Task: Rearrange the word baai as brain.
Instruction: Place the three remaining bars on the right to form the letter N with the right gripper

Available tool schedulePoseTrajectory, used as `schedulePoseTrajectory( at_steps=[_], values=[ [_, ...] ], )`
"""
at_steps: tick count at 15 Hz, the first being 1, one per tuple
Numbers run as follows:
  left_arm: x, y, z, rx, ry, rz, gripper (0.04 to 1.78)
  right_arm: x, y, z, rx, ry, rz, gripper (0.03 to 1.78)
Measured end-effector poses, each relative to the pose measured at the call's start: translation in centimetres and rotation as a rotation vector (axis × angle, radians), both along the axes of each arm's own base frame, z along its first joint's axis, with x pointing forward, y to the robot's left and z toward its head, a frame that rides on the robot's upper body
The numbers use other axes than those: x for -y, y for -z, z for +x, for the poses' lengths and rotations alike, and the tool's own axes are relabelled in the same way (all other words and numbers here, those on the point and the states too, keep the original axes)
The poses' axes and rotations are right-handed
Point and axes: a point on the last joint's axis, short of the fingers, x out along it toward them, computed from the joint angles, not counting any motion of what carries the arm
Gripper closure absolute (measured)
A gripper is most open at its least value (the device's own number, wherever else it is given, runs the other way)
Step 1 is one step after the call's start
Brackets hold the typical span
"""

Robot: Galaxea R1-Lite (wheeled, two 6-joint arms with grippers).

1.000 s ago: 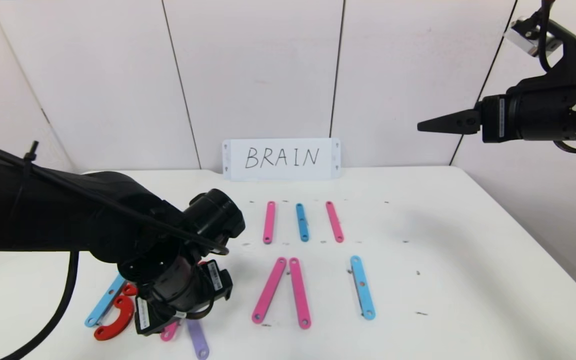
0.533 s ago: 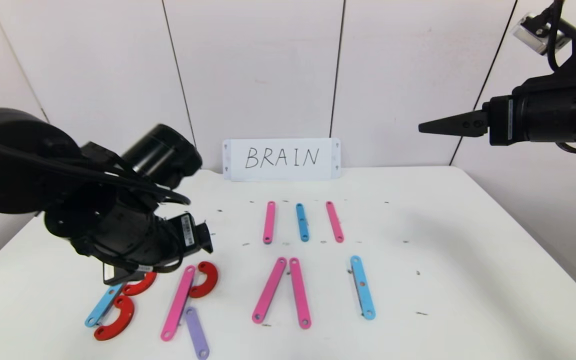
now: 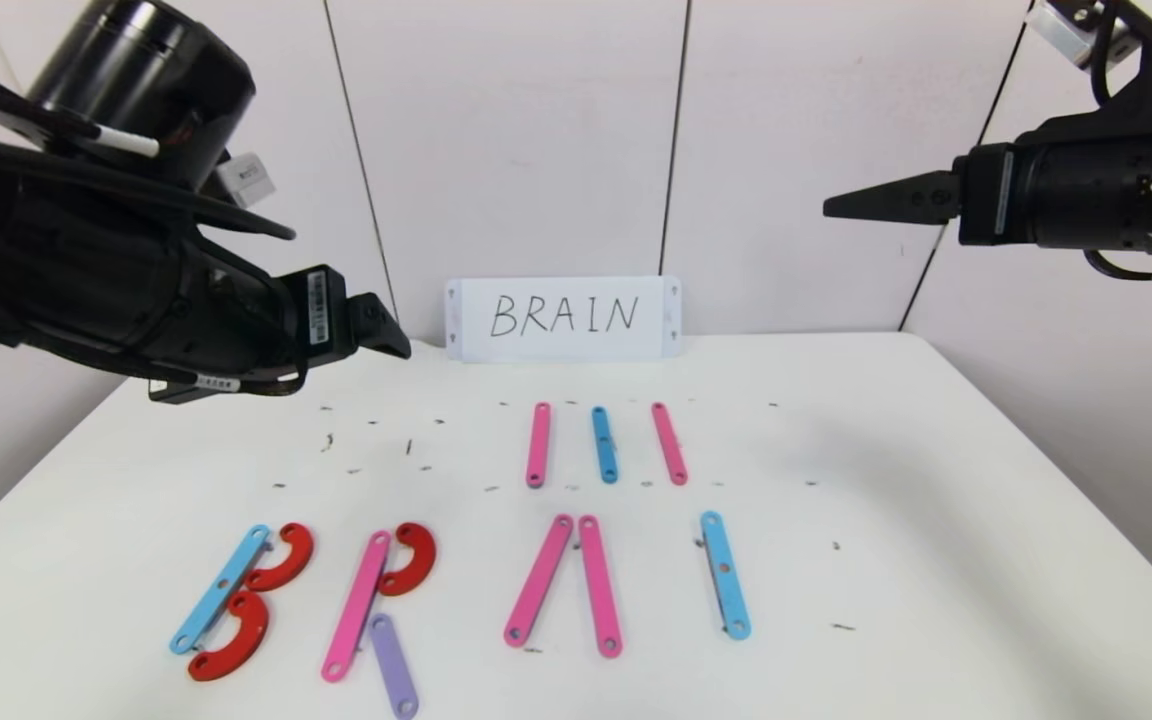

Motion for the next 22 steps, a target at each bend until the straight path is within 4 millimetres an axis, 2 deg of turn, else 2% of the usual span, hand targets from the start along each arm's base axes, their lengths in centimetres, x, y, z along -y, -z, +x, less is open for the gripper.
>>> schedulePoseTrajectory(
  at_steps=[7, 13, 17, 22],
  values=[
    [-3.6, -2.4, 1.5, 0.148, 0.263, -0.039, 0.09, 0.1, -0.7, 0.1, 0.011, 0.008, 0.025, 0.07],
    [-7.2, -2.8, 2.0, 0.188, 0.382, -0.165, 0.09, -0.1, -1.3, 0.1, 0.028, 0.004, 0.034, 0.07],
    [-8.2, -2.8, 1.5, 0.212, 0.361, -0.142, 0.09, 0.3, -1.8, 0.1, 0.028, 0.026, 0.062, 0.07],
    [-8.5, -3.6, 0.0, 0.255, 0.360, -0.125, 0.09, 0.5, -2.3, 0.1, 0.030, 0.043, 0.091, 0.07]
  ],
)
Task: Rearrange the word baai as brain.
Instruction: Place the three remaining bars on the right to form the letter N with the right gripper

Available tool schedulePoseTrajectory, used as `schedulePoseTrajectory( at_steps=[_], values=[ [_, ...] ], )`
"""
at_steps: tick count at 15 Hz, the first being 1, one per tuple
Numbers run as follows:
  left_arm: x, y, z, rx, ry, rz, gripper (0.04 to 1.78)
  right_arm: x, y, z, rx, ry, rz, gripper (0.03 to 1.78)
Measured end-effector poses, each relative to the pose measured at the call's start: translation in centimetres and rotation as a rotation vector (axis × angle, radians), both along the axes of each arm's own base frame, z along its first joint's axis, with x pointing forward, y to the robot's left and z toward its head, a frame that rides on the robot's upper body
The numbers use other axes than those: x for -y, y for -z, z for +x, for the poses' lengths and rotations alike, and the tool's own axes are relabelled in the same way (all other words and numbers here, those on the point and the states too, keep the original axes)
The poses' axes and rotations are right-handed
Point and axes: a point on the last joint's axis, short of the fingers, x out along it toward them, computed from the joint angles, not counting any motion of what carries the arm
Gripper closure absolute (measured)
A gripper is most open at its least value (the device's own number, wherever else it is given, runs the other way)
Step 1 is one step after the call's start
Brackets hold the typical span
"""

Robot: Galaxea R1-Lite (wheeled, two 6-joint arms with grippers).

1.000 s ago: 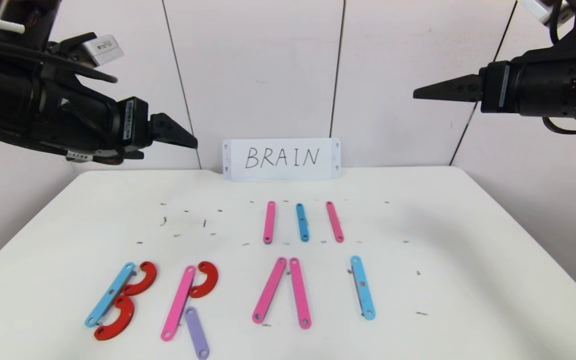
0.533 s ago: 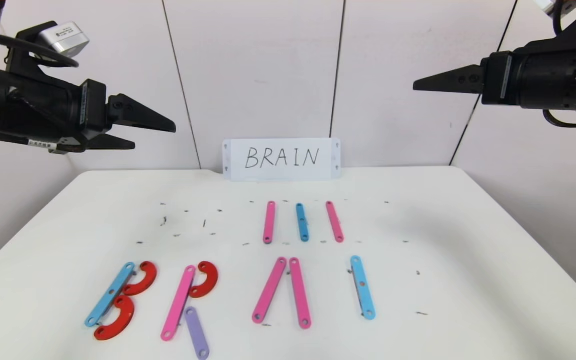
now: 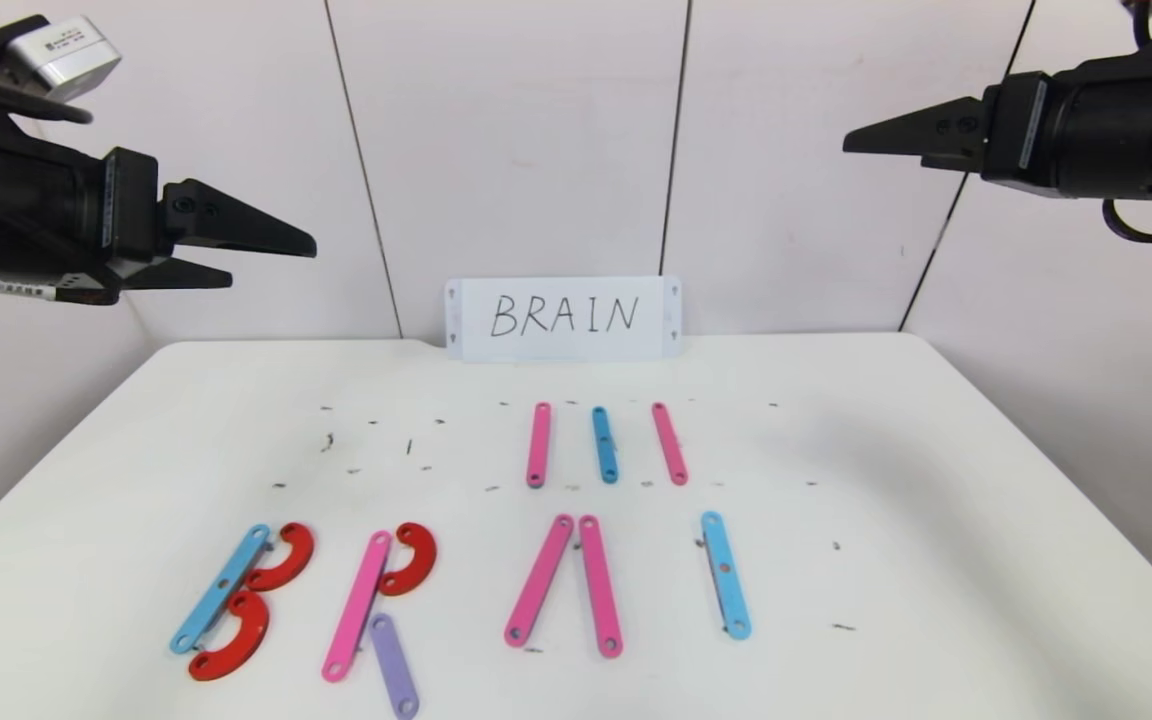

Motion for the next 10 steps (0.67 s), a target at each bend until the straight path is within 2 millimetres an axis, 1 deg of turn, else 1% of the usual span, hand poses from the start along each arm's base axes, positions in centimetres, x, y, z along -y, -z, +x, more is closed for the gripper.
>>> schedulePoseTrajectory(
  at_steps=[7, 10],
  values=[
    [-0.5, -0.7, -1.0, 0.031, -0.019, -0.004, 0.09, 0.0, -0.9, -0.1, 0.005, 0.012, 0.039, 0.07],
    [-0.5, -0.9, -1.5, 0.042, -0.021, -0.004, 0.09, 0.0, -1.3, 0.2, 0.006, 0.051, 0.055, 0.07]
  ],
)
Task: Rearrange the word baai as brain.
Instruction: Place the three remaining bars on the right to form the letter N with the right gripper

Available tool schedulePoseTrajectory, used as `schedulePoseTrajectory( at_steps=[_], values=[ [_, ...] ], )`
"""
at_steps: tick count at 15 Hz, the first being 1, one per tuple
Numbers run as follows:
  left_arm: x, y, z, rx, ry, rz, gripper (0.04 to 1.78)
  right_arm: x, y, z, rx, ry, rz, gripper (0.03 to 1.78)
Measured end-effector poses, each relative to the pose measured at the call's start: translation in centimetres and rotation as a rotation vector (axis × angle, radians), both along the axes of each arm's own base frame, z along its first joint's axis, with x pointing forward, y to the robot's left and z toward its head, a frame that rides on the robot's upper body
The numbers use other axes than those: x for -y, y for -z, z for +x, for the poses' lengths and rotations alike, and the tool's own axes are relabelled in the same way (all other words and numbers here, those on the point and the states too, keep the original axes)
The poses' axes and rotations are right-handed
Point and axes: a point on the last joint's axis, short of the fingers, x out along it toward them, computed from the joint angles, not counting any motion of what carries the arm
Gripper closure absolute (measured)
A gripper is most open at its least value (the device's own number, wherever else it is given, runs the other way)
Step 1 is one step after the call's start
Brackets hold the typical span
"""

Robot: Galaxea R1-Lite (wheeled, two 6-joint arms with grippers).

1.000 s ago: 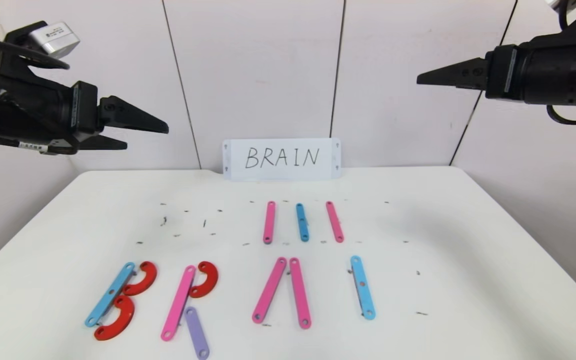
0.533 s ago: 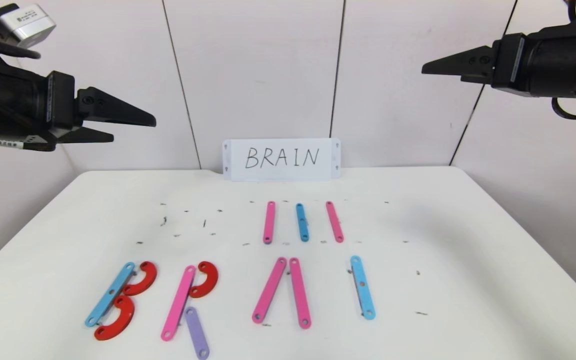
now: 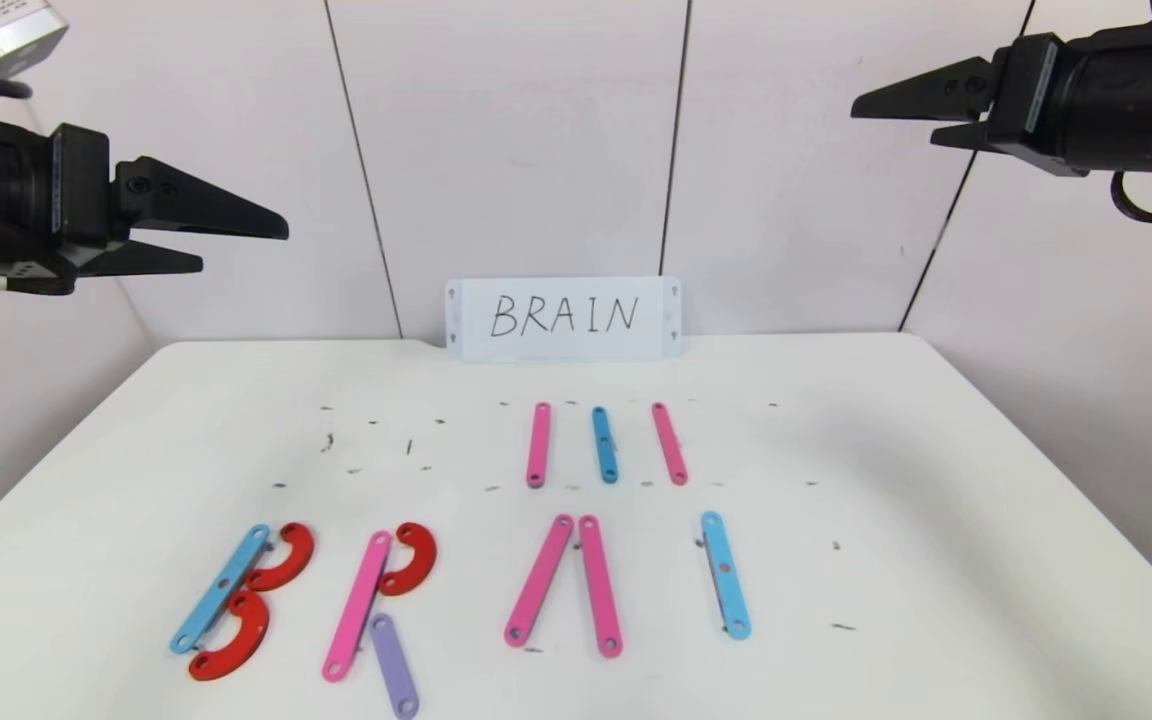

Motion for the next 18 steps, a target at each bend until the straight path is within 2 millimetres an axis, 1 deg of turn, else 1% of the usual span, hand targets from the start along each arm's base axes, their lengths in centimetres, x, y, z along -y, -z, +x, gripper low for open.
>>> schedulePoseTrajectory(
  at_steps=[2, 5, 8, 13, 18],
  values=[
    [0.0, 0.0, -0.1, 0.002, -0.001, -0.001, 0.09, 0.0, -0.3, 0.4, -0.012, 0.036, 0.039, 0.07],
    [0.0, -0.1, -0.1, 0.002, -0.003, -0.001, 0.09, -0.6, 0.1, 1.0, -0.039, 0.035, 0.046, 0.07],
    [0.0, -0.1, -0.2, 0.005, -0.004, -0.001, 0.09, -2.1, 0.7, 1.3, -0.072, 0.063, 0.022, 0.07],
    [-0.1, -0.2, -0.2, 0.007, -0.006, 0.000, 0.09, -7.3, 2.6, 1.8, -0.111, 0.121, -0.043, 0.07],
    [-0.1, -0.3, -0.4, 0.014, -0.036, 0.015, 0.09, -12.7, 5.0, 1.6, -0.175, 0.088, -0.054, 0.07]
  ],
)
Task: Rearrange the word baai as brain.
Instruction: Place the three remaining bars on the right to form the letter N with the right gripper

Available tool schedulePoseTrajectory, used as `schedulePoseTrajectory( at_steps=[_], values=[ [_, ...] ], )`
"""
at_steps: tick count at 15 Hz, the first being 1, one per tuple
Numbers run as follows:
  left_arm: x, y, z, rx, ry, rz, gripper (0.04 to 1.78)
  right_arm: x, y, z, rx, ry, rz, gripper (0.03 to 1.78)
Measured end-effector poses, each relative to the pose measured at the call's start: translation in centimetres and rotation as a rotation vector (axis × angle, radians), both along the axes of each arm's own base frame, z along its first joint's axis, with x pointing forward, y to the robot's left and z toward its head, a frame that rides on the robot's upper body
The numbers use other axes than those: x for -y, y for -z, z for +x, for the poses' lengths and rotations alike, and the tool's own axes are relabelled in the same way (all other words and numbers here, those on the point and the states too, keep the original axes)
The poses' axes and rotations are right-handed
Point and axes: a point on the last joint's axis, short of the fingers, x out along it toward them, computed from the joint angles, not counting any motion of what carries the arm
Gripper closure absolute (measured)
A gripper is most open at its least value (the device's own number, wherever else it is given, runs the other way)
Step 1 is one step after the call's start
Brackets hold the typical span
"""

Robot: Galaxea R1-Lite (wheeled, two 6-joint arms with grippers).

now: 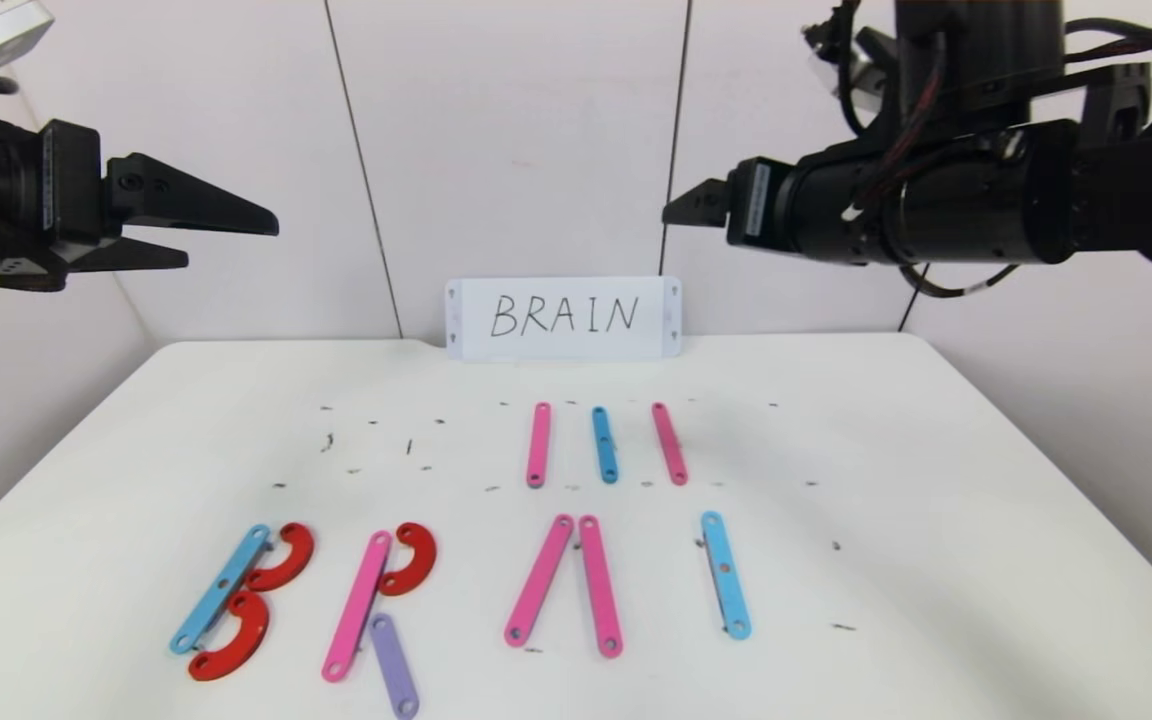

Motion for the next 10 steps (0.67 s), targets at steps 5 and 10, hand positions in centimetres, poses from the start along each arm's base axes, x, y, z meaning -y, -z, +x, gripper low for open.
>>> schedulePoseTrajectory(
  at_steps=[5, 10],
  values=[
    [0.0, -0.1, -0.2, 0.008, 0.002, 0.001, 0.09, -5.2, 3.5, 0.1, -0.064, -0.019, -0.022, 0.07],
    [0.0, -0.2, -0.5, 0.011, 0.003, 0.002, 0.09, -9.2, 7.2, 2.0, -0.075, 0.010, -0.073, 0.07]
  ],
)
